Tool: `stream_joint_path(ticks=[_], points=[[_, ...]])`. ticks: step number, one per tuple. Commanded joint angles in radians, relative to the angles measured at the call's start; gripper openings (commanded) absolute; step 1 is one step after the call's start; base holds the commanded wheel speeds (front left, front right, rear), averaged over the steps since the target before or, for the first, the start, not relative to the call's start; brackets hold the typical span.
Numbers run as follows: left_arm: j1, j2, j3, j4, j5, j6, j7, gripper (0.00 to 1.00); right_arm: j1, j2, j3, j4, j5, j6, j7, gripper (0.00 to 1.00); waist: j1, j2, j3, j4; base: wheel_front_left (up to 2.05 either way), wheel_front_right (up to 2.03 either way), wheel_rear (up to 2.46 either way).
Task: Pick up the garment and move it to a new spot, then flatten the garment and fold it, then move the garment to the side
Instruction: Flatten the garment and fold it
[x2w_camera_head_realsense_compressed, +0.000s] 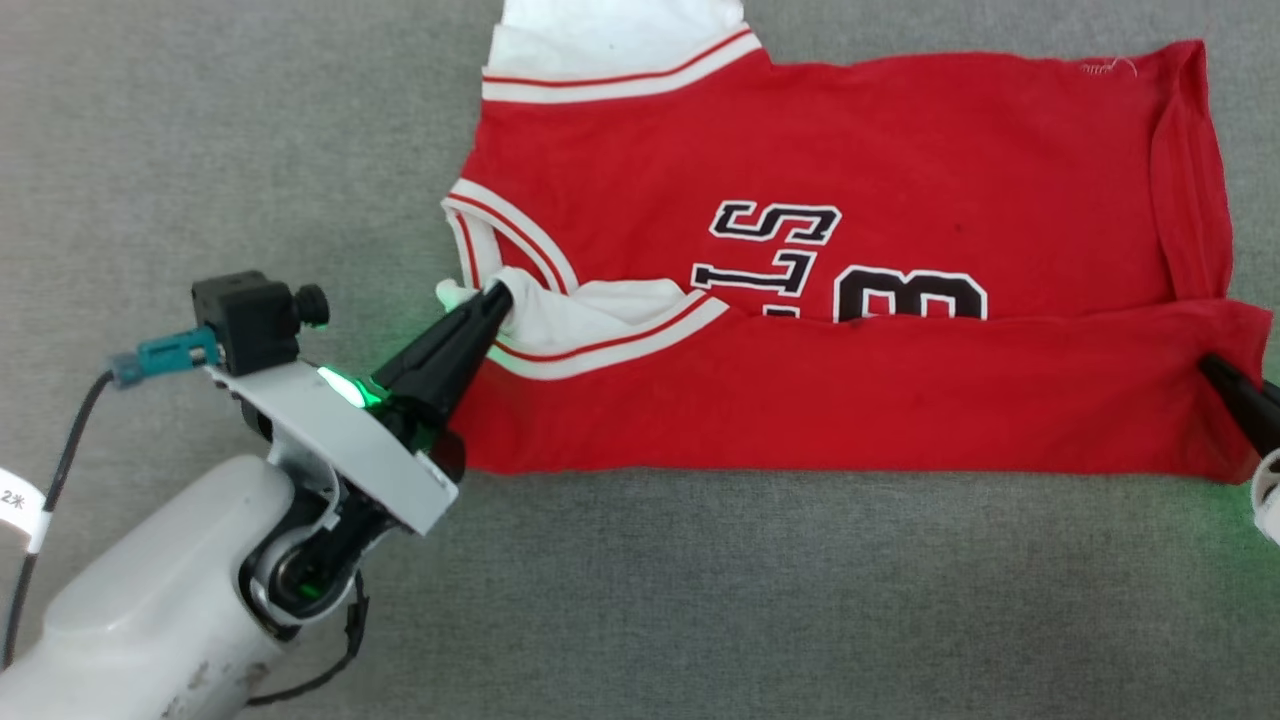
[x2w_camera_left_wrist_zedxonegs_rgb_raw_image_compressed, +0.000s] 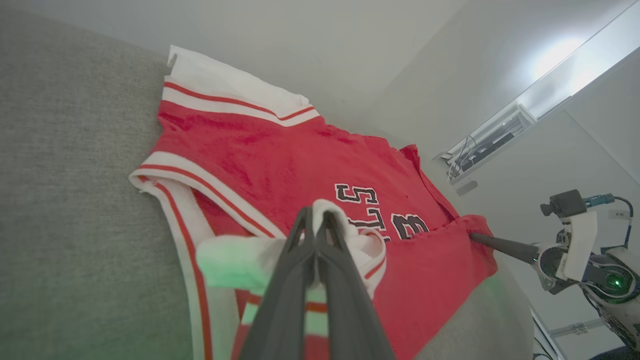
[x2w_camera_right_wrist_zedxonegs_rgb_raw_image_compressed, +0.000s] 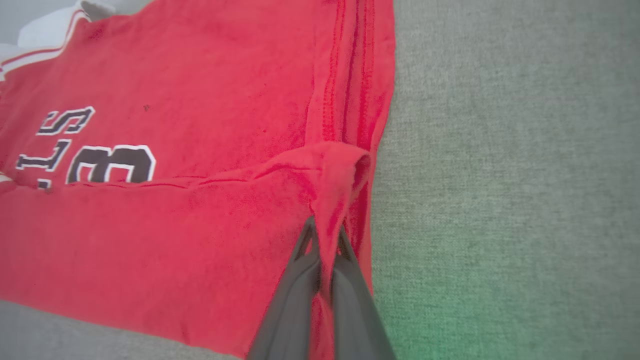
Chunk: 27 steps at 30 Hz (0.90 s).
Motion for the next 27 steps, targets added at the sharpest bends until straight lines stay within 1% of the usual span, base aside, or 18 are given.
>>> stream_joint_path(ticks=[1, 6, 8, 9, 10, 11, 12, 13, 15, 19, 23, 25, 27], points=[[-0.023, -0.008, -0.011, 0.026, -0.011, 0.001, -0.011, 0.00, -0.022, 0.006, 0.013, 0.016, -0.004, -0.002, -0.019, 0.00, 0.0001, 0.0000, 0.029, -0.015, 0.00, 0.00, 0.00], [-0.053, -0.006, -0.053, 0.118, -0.033, 0.001, -0.028, 0.00, -0.070, 0.004, 0.077, 0.085, -0.019, -0.002, -0.073, 0.00, 0.0001, 0.0000, 0.055, -0.031, 0.00, 0.00, 0.00], [-0.063, -0.003, -0.076, 0.153, -0.034, 0.001, -0.028, 0.37, -0.079, 0.004, 0.101, 0.112, -0.018, -0.002, -0.089, 0.00, 0.0001, 0.0000, 0.058, -0.034, 0.00, 0.00, 0.00], [-0.067, -0.001, -0.088, 0.171, -0.030, 0.001, -0.029, 0.65, -0.086, 0.003, 0.113, 0.124, -0.016, -0.002, -0.096, 0.00, 0.0001, 0.0000, 0.058, -0.035, 0.00, 0.00, 0.00], [-0.072, -0.001, -0.100, 0.186, -0.027, 0.001, -0.031, 1.00, -0.090, -0.002, 0.126, 0.134, -0.017, -0.002, -0.104, 0.00, 0.0001, 0.0000, 0.057, -0.036, 0.00, 0.00, 0.00], [-0.079, 0.003, -0.110, 0.197, -0.025, 0.001, -0.030, 1.00, -0.092, -0.005, 0.136, 0.141, -0.021, -0.002, -0.116, 0.00, 0.0001, 0.0000, 0.053, -0.036, 0.00, 0.00, 0.00], [-0.084, 0.008, -0.121, 0.205, -0.024, 0.002, -0.032, 1.00, -0.092, -0.007, 0.143, 0.148, -0.023, -0.002, -0.131, 0.24, 0.0001, 0.0000, 0.047, -0.036, 0.00, 0.00, 0.00], [-0.090, 0.015, -0.132, 0.209, -0.019, 0.002, -0.033, 1.00, -0.093, -0.009, 0.149, 0.154, -0.022, -0.002, -0.144, 0.38, 0.0001, 0.0000, 0.039, -0.036, 0.00, 0.00, 0.00], [-0.113, 0.033, -0.153, 0.221, -0.007, 0.002, -0.029, 1.00, -0.089, -0.012, 0.157, 0.161, -0.019, -0.002, -0.167, 1.00, 0.0001, 0.0000, 0.018, -0.035, 0.00, 0.00, 0.00], [-0.153, 0.077, -0.190, 0.230, 0.003, 0.001, 0.009, 1.00, -0.077, -0.018, 0.167, 0.168, -0.021, -0.002, -0.201, 1.00, 0.0001, 0.0000, -0.038, -0.033, 0.00, 0.00, 0.00], [-0.189, 0.142, -0.214, 0.218, 0.023, 0.001, 0.070, 1.00, -0.054, -0.020, 0.156, 0.160, -0.017, -0.002, -0.216, 1.00, 0.0001, 0.0000, -0.086, -0.020, 0.00, 0.00, 0.00], [-0.204, 0.159, -0.230, 0.212, 0.030, 0.015, 0.129, 1.00, -0.040, -0.019, 0.152, 0.155, -0.014, -0.002, -0.219, 1.00, 0.0001, 0.0000, -0.105, -0.014, 0.00, 0.00, 0.00], [-0.217, 0.174, -0.250, 0.186, 0.016, 0.039, 0.213, 1.00, -0.030, -0.020, 0.148, 0.149, -0.015, -0.002, -0.218, 1.00, 0.0001, 0.0000, -0.120, -0.009, 0.00, 0.00, 0.00]])
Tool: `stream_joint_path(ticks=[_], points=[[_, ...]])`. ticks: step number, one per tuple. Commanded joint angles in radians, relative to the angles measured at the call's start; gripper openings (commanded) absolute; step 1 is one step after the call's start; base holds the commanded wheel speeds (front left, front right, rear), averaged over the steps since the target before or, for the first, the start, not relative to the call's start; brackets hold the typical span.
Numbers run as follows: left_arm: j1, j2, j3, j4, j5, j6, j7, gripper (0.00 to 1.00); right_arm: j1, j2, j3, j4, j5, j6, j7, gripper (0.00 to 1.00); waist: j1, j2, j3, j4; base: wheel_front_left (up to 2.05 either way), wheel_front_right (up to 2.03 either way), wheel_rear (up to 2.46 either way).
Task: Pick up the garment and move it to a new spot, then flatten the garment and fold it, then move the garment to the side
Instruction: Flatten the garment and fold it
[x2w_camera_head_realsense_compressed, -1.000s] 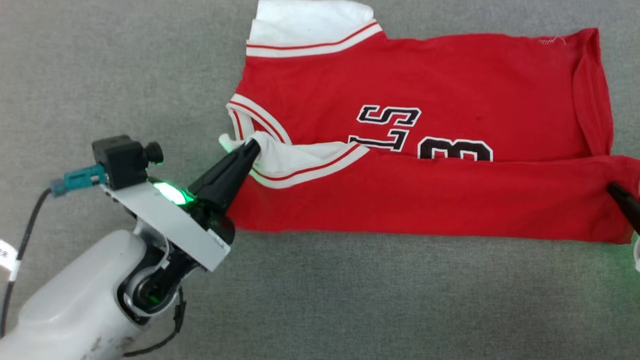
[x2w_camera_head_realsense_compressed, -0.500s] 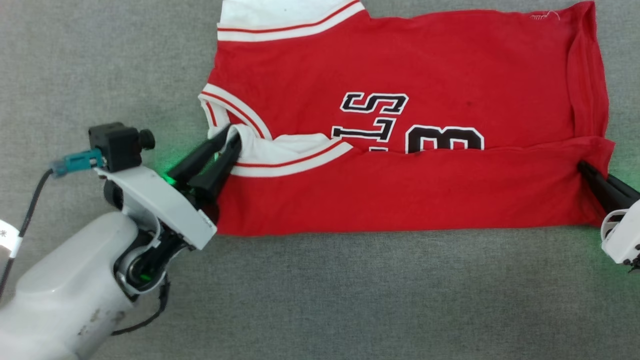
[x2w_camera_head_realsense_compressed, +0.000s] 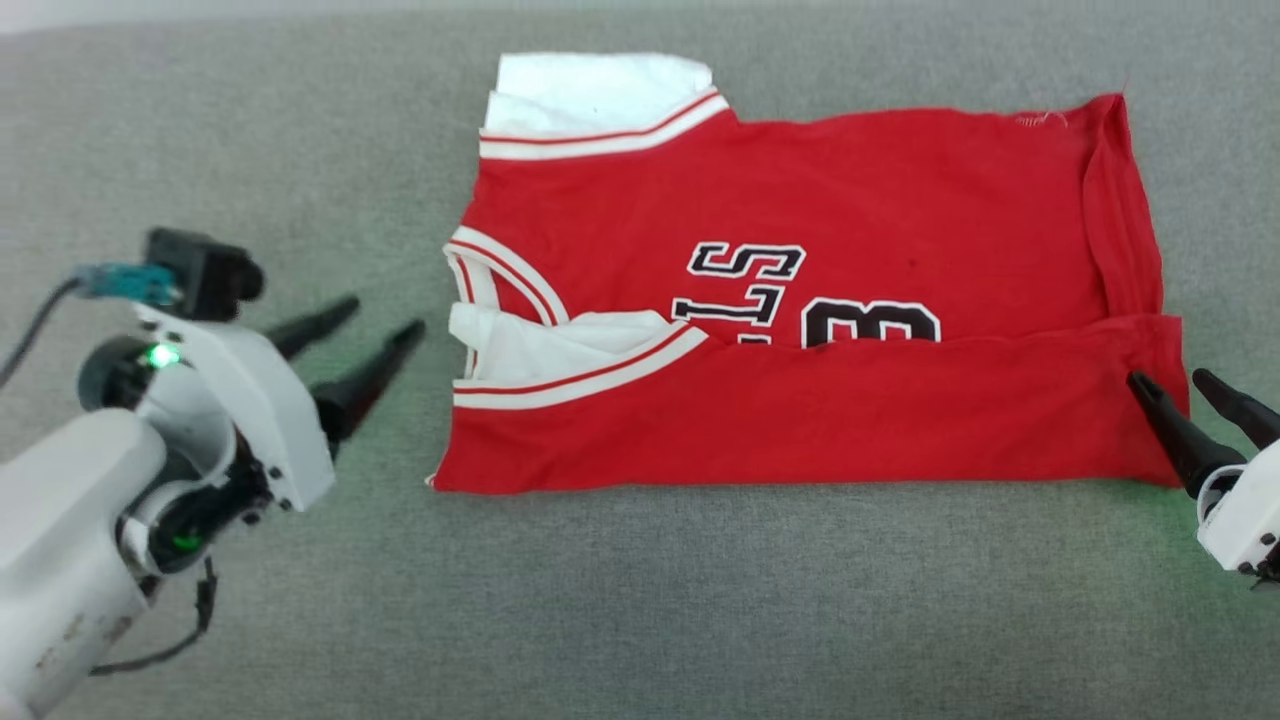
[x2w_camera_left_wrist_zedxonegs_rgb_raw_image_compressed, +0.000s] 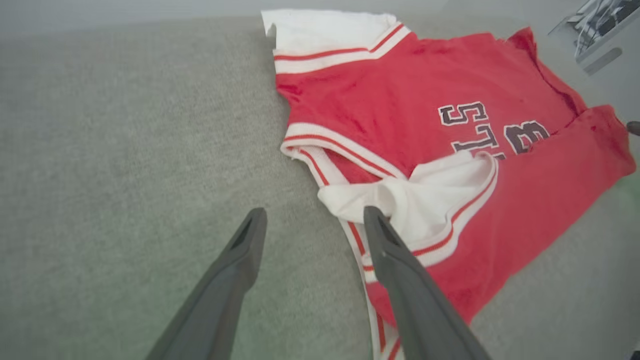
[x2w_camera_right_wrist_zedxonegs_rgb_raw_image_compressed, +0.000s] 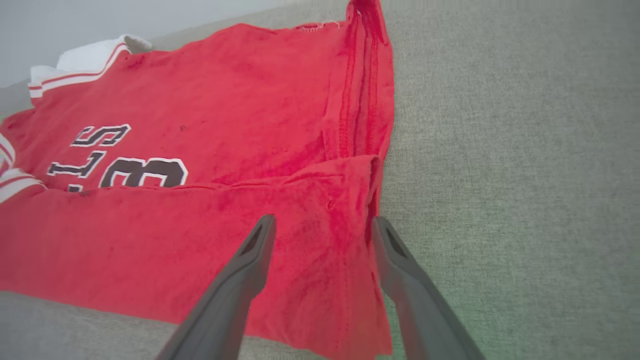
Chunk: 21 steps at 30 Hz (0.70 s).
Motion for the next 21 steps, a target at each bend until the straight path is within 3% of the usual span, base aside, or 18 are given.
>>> stream_joint_path(ticks=[1, 6, 12, 19, 20, 21], points=[[-0.008, 0.006, -0.016, -0.032, -0.030, 0.033, 0.076, 1.00, 0.017, -0.002, -0.009, -0.007, 0.000, -0.002, -0.001, 1.00, 0.0000, 0.0000, -0.043, 0.018, 0.00, 0.00, 0.00], [0.012, 0.039, -0.068, -0.161, -0.128, 0.104, 0.315, 1.00, 0.025, -0.001, -0.010, -0.033, -0.024, -0.002, 0.000, 1.00, 0.0000, 0.0000, -0.057, 0.011, 0.00, 0.00, 0.00], [0.045, 0.032, -0.081, -0.192, -0.213, 0.172, 0.409, 1.00, 0.007, -0.004, 0.007, -0.079, -0.066, -0.002, -0.016, 1.00, 0.0000, 0.0000, -0.042, -0.027, 0.00, 0.00, 0.00], [0.073, -0.018, -0.088, -0.046, -0.283, 0.126, 0.450, 0.98, -0.020, -0.003, 0.026, -0.084, -0.080, -0.002, -0.043, 1.00, 0.0000, 0.0000, -0.014, -0.078, 0.00, 0.00, 0.00], [0.077, -0.027, -0.086, -0.026, -0.298, 0.117, 0.456, 0.84, -0.022, -0.003, 0.027, -0.083, -0.080, -0.002, -0.044, 1.00, 0.0000, 0.0000, -0.011, -0.083, 0.00, 0.00, 0.00], [0.081, -0.036, -0.085, -0.012, -0.309, 0.106, 0.460, 0.49, -0.022, -0.003, 0.026, -0.082, -0.080, -0.002, -0.045, 1.00, 0.0000, 0.0000, -0.009, -0.088, 0.00, 0.00, 0.00]])
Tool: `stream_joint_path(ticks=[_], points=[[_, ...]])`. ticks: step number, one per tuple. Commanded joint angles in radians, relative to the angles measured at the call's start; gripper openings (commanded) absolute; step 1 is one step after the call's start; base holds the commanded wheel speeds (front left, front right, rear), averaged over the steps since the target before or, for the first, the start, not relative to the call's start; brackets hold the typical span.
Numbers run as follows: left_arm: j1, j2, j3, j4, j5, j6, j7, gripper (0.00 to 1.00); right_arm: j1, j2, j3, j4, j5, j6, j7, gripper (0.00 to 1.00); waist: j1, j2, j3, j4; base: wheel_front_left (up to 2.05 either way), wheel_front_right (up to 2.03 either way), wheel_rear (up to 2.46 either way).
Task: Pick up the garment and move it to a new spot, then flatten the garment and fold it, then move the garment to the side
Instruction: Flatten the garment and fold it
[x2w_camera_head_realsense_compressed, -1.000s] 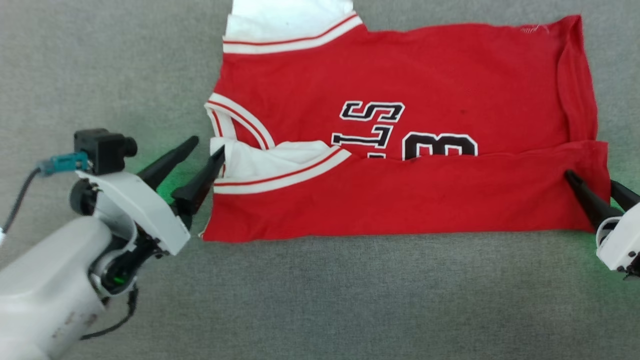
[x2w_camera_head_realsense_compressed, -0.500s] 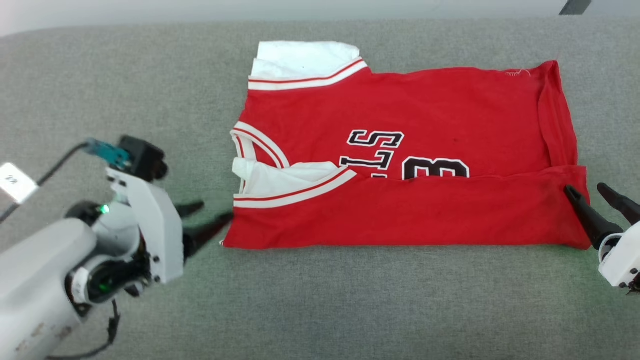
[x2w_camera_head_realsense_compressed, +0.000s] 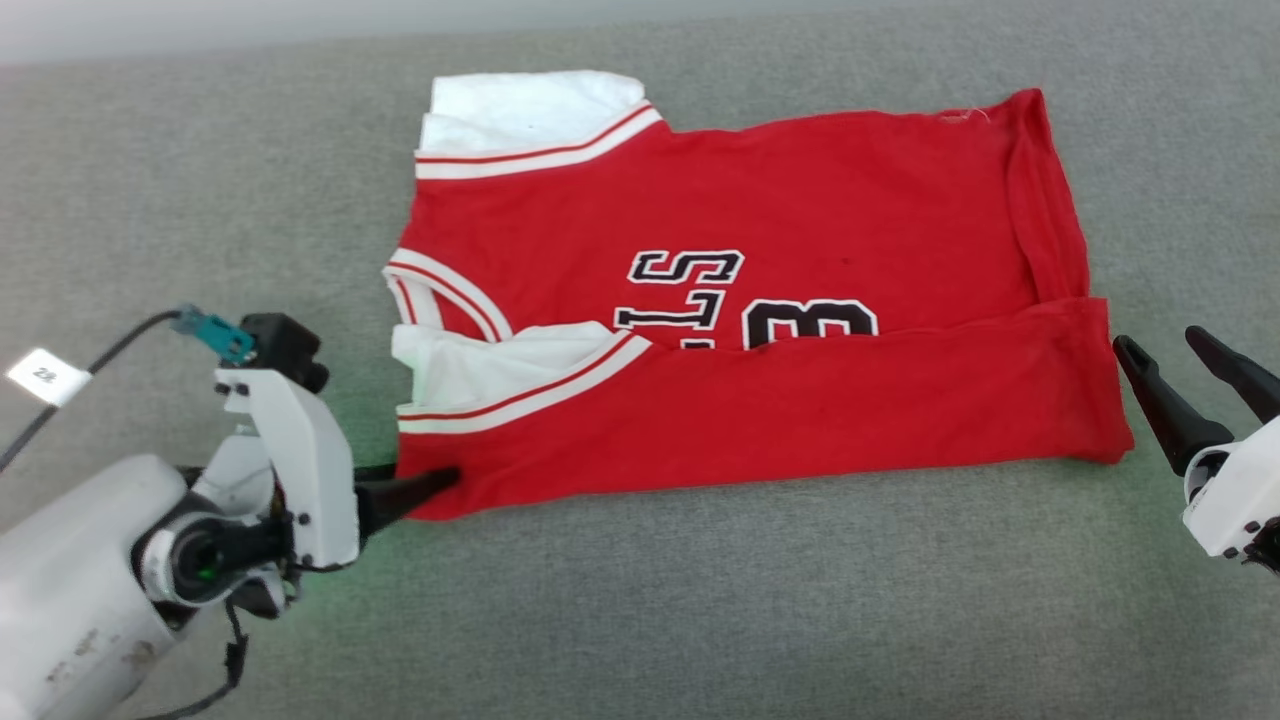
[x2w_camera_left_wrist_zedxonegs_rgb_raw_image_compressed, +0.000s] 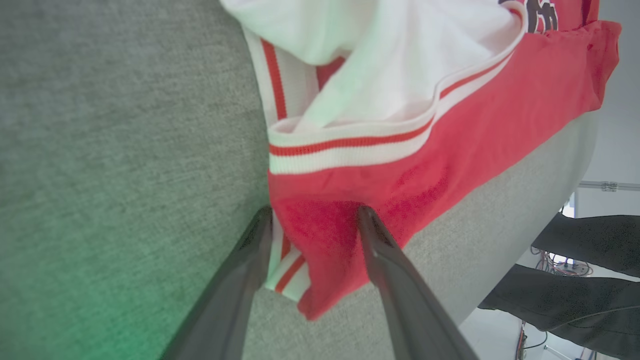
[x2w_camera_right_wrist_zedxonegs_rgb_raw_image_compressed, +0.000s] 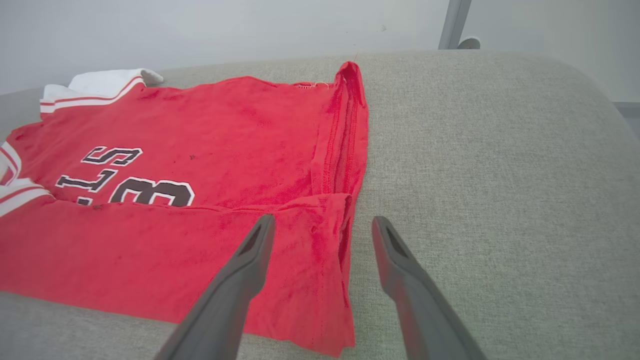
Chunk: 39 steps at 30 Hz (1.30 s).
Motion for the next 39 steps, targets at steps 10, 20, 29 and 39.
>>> stream_joint_path(ticks=[10, 20, 29, 39], points=[[0.010, -0.058, -0.011, 0.069, -0.015, -0.069, 0.024, 0.00, -0.026, -0.063, 0.048, 0.007, 0.000, -0.002, 0.100, 1.00, 0.0000, 0.0000, 0.029, -0.017, 0.00, 0.00, 0.00], [-0.034, -0.085, -0.007, 0.054, 0.032, -0.087, 0.001, 0.00, -0.150, -0.142, 0.174, 0.089, 0.031, -0.002, 0.396, 1.00, 0.0000, 0.0000, 0.078, 0.032, 0.00, 0.00, 0.00], [-0.037, -0.110, -0.008, 0.075, 0.058, -0.094, -0.024, 0.00, -0.211, -0.159, 0.250, 0.157, 0.063, -0.001, 0.463, 0.00, 0.0000, 0.0000, 0.097, 0.072, 0.00, 0.00, 0.00], [0.061, -0.022, -0.005, -0.044, 0.049, -0.113, -0.094, 0.00, -0.126, -0.230, 0.248, 0.110, 0.121, -0.002, 0.417, 0.00, 0.0000, 0.0000, 0.038, 0.076, 0.00, 0.00, 0.00]])
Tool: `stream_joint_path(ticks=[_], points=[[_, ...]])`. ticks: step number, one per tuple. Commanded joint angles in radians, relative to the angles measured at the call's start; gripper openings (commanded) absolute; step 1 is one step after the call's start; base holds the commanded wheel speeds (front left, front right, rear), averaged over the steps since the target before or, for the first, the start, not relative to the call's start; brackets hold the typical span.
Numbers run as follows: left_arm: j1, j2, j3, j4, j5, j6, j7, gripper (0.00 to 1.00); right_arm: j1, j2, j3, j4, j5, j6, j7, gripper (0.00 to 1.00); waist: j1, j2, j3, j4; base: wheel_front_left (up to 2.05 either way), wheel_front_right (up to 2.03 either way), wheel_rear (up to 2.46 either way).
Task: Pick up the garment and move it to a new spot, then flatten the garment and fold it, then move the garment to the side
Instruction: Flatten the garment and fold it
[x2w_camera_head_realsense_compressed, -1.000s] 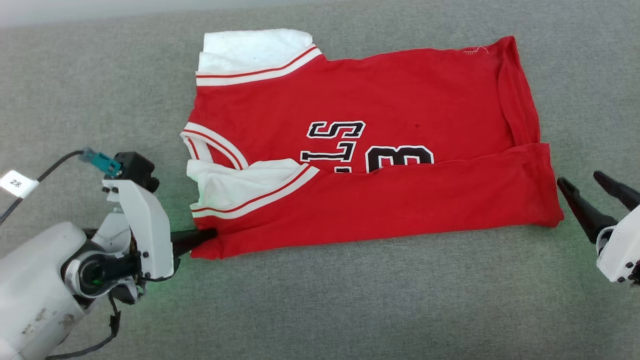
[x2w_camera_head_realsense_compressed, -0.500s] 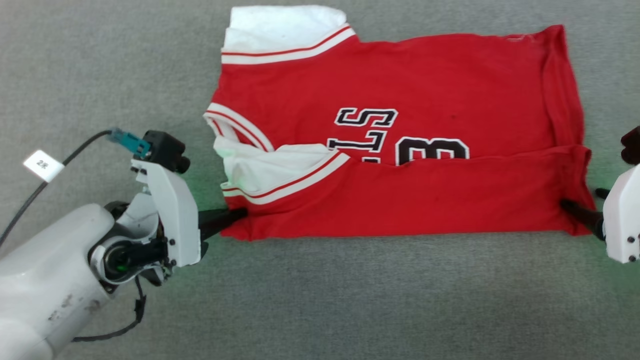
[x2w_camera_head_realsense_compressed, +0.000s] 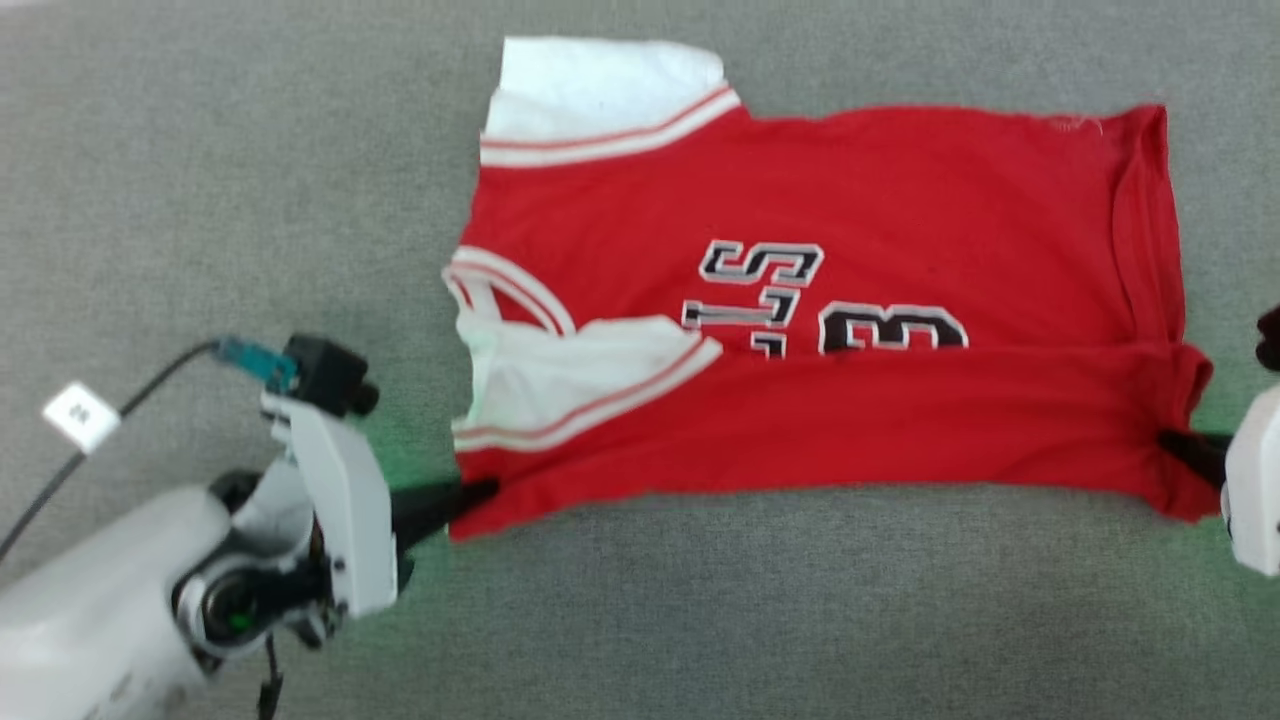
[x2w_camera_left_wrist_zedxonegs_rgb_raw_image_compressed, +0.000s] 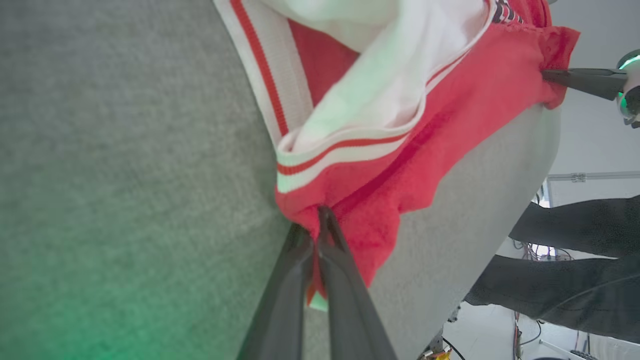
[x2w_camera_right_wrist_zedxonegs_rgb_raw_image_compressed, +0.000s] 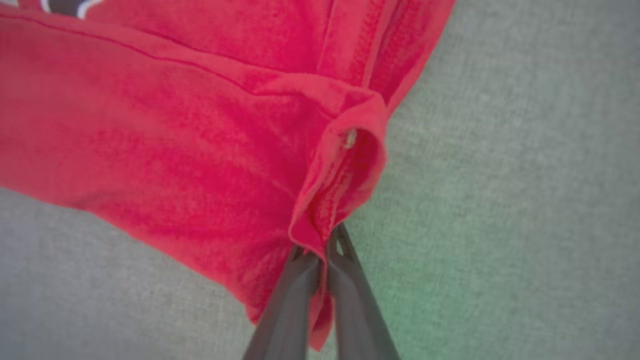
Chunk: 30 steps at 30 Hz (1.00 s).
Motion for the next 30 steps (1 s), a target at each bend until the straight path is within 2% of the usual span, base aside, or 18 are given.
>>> stream_joint_path(ticks=[1, 10, 11, 12, 13, 14, 15, 16, 20, 23, 25, 27, 30], points=[[0.050, 0.020, -0.018, -0.026, 0.000, 0.007, -0.005, 0.00, 0.039, -0.018, 0.006, -0.009, 0.013, -0.002, 0.002, 0.00, 0.0000, 0.0000, -0.018, 0.001, 0.00, 0.00, 0.00], [0.166, 0.129, -0.025, -0.276, -0.006, 0.062, -0.082, 0.00, 0.153, -0.072, -0.027, -0.079, 0.056, -0.002, -0.005, 0.02, 0.0000, 0.0000, -0.042, 0.004, 0.00, 0.00, 0.00], [0.172, 0.136, -0.025, -0.293, -0.002, 0.066, -0.091, 0.00, 0.161, -0.070, -0.035, -0.085, 0.055, -0.002, -0.011, 0.16, 0.0000, 0.0000, -0.044, 0.005, 0.00, 0.00, 0.00], [0.176, 0.141, -0.022, -0.300, 0.005, 0.072, -0.104, 0.00, 0.168, -0.068, -0.043, -0.091, 0.048, -0.002, -0.025, 0.43, 0.0000, 0.0000, -0.046, 0.006, 0.00, 0.00, 0.00], [0.180, 0.143, -0.019, -0.305, 0.010, 0.078, -0.117, 0.28, 0.176, -0.061, -0.058, -0.093, 0.040, -0.002, -0.044, 0.90, 0.0000, 0.0000, -0.048, 0.007, 0.00, 0.00, 0.00], [0.184, 0.145, -0.018, -0.308, 0.019, 0.084, -0.129, 0.57, 0.184, -0.053, -0.072, -0.094, 0.032, -0.002, -0.064, 1.00, 0.0000, 0.0000, -0.051, 0.008, 0.00, 0.00, 0.00], [0.187, 0.146, -0.015, -0.311, 0.024, 0.086, -0.142, 0.96, 0.190, -0.044, -0.084, -0.097, 0.024, -0.002, -0.084, 1.00, 0.0000, 0.0000, -0.054, 0.009, 0.00, 0.00, 0.00], [0.189, 0.146, -0.009, -0.313, 0.023, 0.089, -0.157, 1.00, 0.197, -0.037, -0.098, -0.104, 0.013, -0.002, -0.110, 1.00, 0.0000, 0.0000, -0.057, 0.010, 0.00, 0.00, 0.00], [0.191, 0.163, 0.025, -0.320, 0.041, 0.103, -0.233, 1.00, 0.223, -0.002, -0.161, -0.133, -0.046, -0.002, -0.229, 1.00, 0.0000, 0.0000, -0.070, 0.008, 0.00, 0.00, 0.00], [0.183, 0.169, 0.068, -0.299, 0.086, 0.132, -0.343, 1.00, 0.220, 0.041, -0.195, -0.150, -0.112, -0.002, -0.330, 1.00, 0.0000, 0.0000, -0.075, -0.001, 0.00, 0.00, 0.00], [0.180, 0.156, 0.096, -0.271, 0.111, 0.152, -0.424, 1.00, 0.208, 0.085, -0.211, -0.149, -0.155, -0.002, -0.398, 1.00, 0.0000, 0.0000, -0.076, -0.011, 0.00, 0.00, 0.00], [0.186, 0.130, 0.126, -0.237, 0.110, 0.153, -0.499, 1.00, 0.188, 0.133, -0.224, -0.141, -0.198, -0.002, -0.476, 1.00, 0.0000, 0.0000, -0.078, -0.020, 0.00, 0.00, 0.00], [0.166, 0.097, 0.160, -0.144, 0.145, 0.163, -0.558, 1.00, 0.164, 0.213, -0.234, -0.110, -0.254, -0.002, -0.594, 1.00, 0.0000, 0.0000, -0.073, -0.035, 0.00, 0.00, 0.00]])
